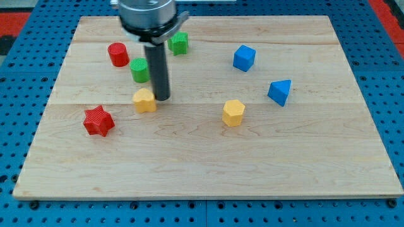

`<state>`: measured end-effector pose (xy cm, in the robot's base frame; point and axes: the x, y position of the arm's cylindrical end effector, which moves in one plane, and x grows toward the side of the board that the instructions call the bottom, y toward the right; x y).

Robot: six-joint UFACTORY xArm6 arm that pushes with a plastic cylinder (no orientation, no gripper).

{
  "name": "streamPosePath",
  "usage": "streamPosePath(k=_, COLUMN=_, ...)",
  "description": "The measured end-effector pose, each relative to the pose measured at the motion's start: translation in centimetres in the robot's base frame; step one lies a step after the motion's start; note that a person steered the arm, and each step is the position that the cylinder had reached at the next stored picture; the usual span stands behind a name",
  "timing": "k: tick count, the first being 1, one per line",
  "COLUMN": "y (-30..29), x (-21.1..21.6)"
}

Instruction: Move the green star towards the center of the board

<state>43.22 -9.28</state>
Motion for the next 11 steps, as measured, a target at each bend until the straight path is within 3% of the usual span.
streamPosePath(k=1, y=1.8, x=0.2)
streamPosePath(k=2, y=6.2, x=-4.7)
streamPosePath(k=3, y=10.3, x=-5.6)
streamPosePath(k=4, y=10.6, x=-5.6)
streamPosePath(k=5, y=6.9, x=-8.7)
streamPosePath(k=7, y=8.1, x=-18.0)
streamPosePath(k=8, y=4.4, x=-22.4)
streamPosePath(k=9, y=-0.6, x=-22.9)
streamPosePath(k=11, y=1.9, x=-13.8)
